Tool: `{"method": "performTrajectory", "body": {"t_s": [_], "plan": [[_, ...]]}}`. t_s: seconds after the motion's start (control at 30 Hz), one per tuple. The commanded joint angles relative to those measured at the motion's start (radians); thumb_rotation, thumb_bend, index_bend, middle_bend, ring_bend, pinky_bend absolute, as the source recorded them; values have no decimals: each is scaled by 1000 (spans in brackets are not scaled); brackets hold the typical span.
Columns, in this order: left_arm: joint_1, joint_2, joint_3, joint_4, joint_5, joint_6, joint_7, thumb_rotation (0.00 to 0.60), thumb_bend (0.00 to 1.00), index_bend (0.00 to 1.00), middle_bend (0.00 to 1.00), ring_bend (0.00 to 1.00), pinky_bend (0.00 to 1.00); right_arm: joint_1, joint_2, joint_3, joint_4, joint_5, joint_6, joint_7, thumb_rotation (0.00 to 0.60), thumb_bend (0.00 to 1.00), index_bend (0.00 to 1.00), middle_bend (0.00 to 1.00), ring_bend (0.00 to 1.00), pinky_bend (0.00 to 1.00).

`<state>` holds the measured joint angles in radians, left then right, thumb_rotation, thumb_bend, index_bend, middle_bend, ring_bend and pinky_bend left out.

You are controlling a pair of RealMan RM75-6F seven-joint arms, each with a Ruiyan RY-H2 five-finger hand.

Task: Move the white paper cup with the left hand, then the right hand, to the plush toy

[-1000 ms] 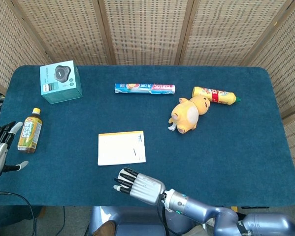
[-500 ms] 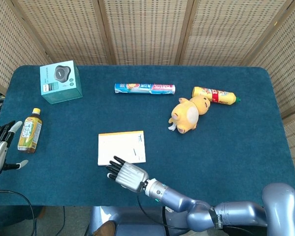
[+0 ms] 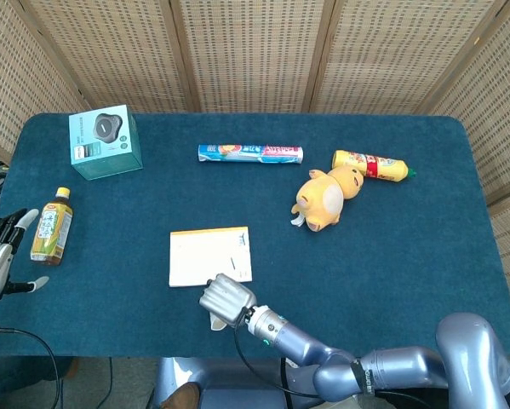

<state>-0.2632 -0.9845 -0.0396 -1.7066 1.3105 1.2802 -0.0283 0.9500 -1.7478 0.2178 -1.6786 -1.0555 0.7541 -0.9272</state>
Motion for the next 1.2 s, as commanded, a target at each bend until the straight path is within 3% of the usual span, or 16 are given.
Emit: {"method": "performTrajectory", "body": {"t_s": [0.03,0.4,0.9,1.2], "plan": [[1,2,-1,-3,3,-3,-3,600,112,0,0,0,0,-11,26,24,-13,-8,56,32,600,144,576,526,427,552],[1,2,-3,-6,8,-19,-1,600,110,0,0,0,0,-17,114,91,69,106,189,16,600,148,573,520,417,542],[-2,-2,-9,-7,7,-40,6,600,109,0,0,0,0,22,86,37,191,252,215,-32,600,148,564,512,411,540],[-1,-3,-10,-7,5,-49,5,600,110,0,0,0,0,56,89,23,149,376,214,-92,600,149,564,510,408,541]]}}
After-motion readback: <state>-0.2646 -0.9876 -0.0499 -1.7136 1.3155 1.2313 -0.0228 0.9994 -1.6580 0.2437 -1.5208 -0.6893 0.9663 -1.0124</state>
